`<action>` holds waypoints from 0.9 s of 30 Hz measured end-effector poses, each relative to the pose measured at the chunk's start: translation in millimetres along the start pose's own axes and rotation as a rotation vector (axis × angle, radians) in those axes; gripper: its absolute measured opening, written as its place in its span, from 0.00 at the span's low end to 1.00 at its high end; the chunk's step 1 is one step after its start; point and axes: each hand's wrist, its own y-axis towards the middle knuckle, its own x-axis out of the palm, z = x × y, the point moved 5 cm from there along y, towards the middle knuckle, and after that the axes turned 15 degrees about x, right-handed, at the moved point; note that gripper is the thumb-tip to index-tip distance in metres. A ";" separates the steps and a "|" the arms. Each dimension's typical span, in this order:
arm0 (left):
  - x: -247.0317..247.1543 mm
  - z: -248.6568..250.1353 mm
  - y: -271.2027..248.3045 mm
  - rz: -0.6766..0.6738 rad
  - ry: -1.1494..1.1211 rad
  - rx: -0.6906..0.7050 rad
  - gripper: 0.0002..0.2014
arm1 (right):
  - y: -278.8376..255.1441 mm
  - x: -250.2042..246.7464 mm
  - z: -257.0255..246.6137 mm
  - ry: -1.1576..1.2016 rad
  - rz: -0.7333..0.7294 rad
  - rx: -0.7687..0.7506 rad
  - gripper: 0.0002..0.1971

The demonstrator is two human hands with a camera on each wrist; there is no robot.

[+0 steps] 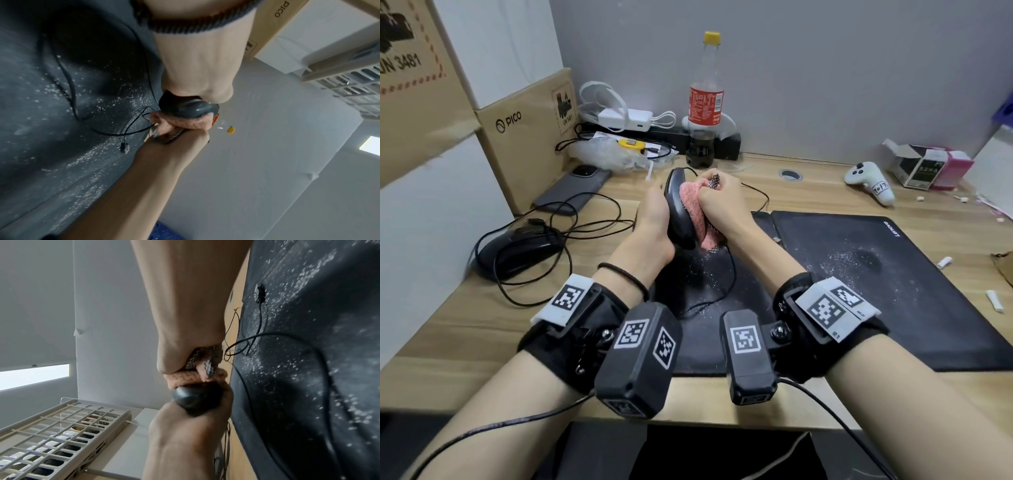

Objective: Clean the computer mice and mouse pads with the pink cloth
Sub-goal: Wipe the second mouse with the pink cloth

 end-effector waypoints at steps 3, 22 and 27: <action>4.1 -5.5 -3.5 -0.074 0.025 0.011 0.40 | 1.6 -2.1 -11.3 -0.009 0.076 0.011 0.11; 13.8 12.2 -11.0 -0.215 -0.092 -0.068 0.28 | 5.3 -2.7 -24.4 -0.177 0.165 -0.080 0.08; 16.4 13.0 -11.6 -0.183 -0.214 -0.072 0.27 | 5.3 14.3 -27.6 -0.212 0.043 -0.157 0.07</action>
